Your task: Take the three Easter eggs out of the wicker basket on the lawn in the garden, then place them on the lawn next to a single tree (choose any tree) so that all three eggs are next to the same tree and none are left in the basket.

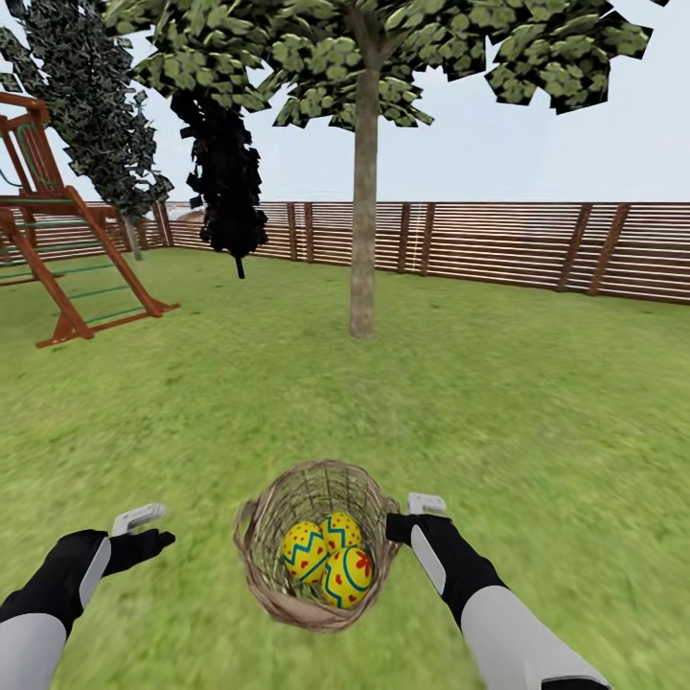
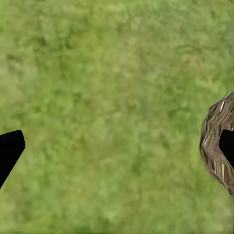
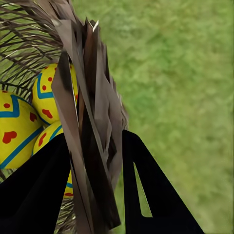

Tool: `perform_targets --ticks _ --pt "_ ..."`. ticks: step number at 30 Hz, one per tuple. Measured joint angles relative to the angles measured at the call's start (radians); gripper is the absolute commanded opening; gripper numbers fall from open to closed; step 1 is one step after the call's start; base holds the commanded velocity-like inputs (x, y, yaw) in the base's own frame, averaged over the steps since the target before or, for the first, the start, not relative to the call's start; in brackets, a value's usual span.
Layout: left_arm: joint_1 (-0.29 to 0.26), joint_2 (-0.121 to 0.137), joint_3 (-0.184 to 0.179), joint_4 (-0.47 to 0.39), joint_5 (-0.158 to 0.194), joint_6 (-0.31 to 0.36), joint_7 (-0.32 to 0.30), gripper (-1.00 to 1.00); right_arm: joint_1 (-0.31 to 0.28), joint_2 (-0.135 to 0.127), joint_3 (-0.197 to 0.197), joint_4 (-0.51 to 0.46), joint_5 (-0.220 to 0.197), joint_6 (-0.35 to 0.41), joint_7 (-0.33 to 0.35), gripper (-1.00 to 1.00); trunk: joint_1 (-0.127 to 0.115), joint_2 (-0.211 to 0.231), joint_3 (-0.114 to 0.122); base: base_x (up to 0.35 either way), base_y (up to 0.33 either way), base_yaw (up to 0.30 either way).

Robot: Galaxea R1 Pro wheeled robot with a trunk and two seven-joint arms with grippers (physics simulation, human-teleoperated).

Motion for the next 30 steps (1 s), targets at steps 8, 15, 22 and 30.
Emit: perform_targets --ticks 8,15,22,30 --pt "0.000 0.000 0.000 0.000 0.000 0.000 0.000 1.00 0.000 0.000 0.001 0.000 -0.002 0.001 0.000 -1.00 0.000 0.000 0.000 0.326 0.000 0.000" --pt "0.000 0.000 0.000 0.000 0.000 0.000 0.000 1.00 0.000 0.000 0.001 -0.001 0.002 0.000 0.000 -1.00 0.000 0.000 0.000 0.325 0.000 0.074" --pt "0.000 0.000 0.000 0.000 0.000 0.000 0.000 1.00 0.000 0.000 0.001 -0.001 -0.002 0.001 0.000 -1.00 0.000 0.000 0.001 0.324 0.000 0.023" --pt "0.000 0.000 0.000 0.000 0.000 0.000 0.000 1.00 0.000 0.000 0.001 -0.001 -0.002 0.000 0.001 -1.00 0.000 0.000 0.001 0.323 0.000 0.000"
